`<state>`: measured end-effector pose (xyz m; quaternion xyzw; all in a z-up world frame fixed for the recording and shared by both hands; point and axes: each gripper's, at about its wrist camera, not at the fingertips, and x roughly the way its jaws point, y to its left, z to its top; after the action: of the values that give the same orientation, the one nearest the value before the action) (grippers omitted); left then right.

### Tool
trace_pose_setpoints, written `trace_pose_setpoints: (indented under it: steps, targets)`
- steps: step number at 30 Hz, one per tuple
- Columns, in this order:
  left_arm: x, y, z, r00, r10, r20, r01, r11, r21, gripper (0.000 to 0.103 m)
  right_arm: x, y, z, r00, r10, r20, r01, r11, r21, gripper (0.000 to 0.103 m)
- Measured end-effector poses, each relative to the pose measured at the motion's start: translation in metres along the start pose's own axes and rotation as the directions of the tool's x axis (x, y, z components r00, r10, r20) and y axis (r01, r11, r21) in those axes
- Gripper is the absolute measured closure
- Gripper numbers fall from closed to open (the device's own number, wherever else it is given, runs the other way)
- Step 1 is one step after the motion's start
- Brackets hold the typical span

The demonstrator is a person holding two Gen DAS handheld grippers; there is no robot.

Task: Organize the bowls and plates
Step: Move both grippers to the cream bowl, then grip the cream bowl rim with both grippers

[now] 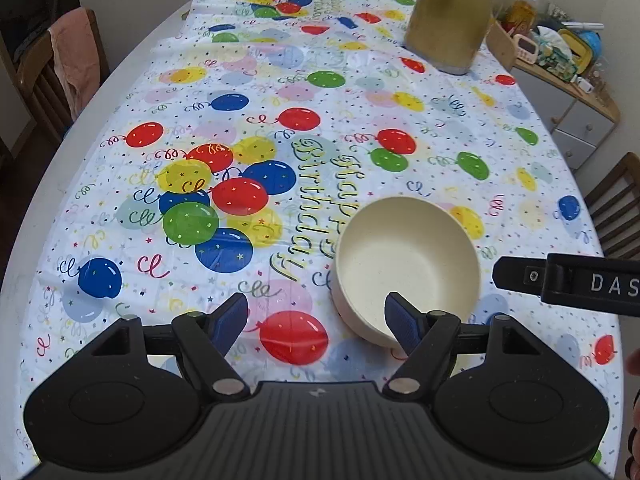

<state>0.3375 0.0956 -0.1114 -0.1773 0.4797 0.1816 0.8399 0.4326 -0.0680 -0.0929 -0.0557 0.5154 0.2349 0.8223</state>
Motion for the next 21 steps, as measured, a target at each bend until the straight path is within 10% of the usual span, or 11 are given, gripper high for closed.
trace_pose_setpoints:
  steps: [13,21]
  targets:
    - [0.041,-0.001,0.008,1.000,0.024,-0.011,-0.024,1.000,-0.012,0.030,0.054,0.000,0.001,0.997,-0.007,-0.073,0.010,0.999,0.045,0.044]
    - [0.044,-0.004,0.009,1.000,-0.003,-0.015,0.002,0.999,-0.039,0.072,0.055,0.000,0.000,0.998,0.007,-0.068,-0.002,0.998,0.068,0.062]
